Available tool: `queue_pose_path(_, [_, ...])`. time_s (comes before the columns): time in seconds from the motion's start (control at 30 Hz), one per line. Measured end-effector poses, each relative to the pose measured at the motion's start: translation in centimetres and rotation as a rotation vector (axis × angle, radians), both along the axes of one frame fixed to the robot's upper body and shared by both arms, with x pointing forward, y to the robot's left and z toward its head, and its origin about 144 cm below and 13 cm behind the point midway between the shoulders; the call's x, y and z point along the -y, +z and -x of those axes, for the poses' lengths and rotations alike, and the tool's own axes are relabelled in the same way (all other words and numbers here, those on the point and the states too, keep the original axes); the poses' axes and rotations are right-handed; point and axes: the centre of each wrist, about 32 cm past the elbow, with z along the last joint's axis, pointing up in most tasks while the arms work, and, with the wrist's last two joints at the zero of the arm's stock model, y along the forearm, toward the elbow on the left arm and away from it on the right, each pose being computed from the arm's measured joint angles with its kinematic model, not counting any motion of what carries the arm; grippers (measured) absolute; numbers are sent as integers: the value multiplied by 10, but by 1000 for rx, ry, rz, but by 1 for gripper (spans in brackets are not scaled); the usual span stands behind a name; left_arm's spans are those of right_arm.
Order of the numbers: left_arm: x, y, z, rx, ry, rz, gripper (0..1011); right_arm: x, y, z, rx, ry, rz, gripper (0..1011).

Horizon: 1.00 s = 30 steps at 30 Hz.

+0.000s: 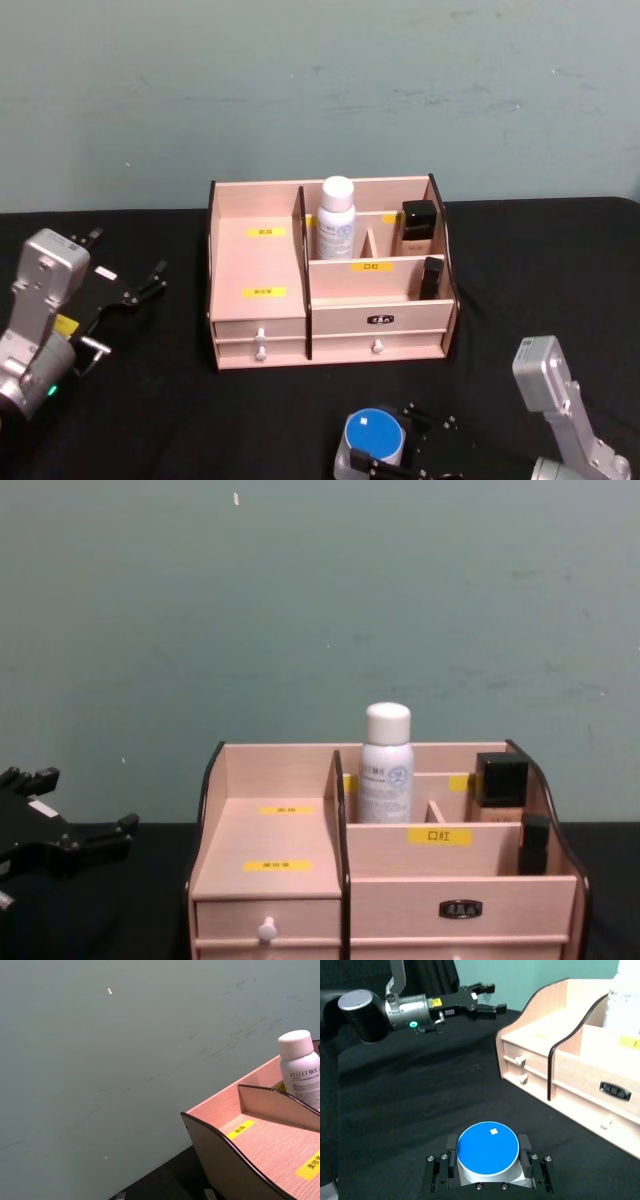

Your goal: Pick up the facial cleanser and watermelon frost from the table and place them into the tiered storage box.

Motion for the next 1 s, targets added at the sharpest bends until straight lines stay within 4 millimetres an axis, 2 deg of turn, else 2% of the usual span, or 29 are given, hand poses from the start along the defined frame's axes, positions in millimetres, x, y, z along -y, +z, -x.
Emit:
queue_pose_path(0.3, [0, 0, 0, 0, 0, 0, 1010, -5, 15, -11, 26, -5, -15, 736])
queue_pose_path(1.0, [0, 0, 0, 0, 0, 0, 1010, -47, 44, -60, 86, -3, -58, 736])
